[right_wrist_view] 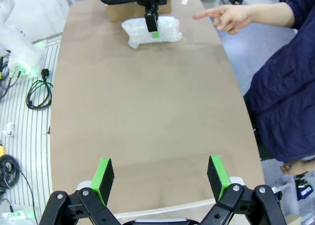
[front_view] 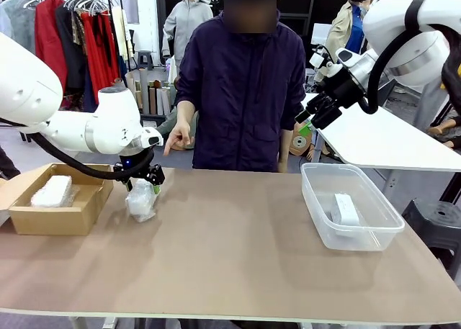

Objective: Separate and place wrapped and unwrapped clocks.
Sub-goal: Pick up the Digital clock indicated by the person.

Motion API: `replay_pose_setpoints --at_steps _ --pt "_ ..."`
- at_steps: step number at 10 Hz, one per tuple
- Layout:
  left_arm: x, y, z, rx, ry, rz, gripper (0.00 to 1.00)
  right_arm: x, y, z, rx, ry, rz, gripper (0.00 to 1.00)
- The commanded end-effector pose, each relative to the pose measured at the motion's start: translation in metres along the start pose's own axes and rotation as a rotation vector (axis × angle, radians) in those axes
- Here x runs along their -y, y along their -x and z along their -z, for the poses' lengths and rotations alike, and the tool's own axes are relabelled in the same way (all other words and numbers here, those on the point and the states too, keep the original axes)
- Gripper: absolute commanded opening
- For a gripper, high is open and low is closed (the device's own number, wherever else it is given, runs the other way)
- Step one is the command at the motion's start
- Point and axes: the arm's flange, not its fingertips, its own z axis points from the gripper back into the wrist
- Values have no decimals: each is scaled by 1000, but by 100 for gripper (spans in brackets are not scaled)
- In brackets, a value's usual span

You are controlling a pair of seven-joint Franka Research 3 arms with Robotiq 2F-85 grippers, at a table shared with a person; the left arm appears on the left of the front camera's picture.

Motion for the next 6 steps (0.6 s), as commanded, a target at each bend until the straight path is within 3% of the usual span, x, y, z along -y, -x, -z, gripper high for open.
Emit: replay_pose_setpoints --at_steps 1,2,4,6 --pt "-1 -3 -5 -14 42 73 100 0 0 0 0 0 -1 100" --pt "0 0 0 0 0 0 100 0 0 0 0 0 -1 100" --pt "0 0 0 0 0 0 100 0 0 0 0 0 -1 100" --pt "2 1 -1 6 -8 -2 61 0 0 0 0 0 -1 100"
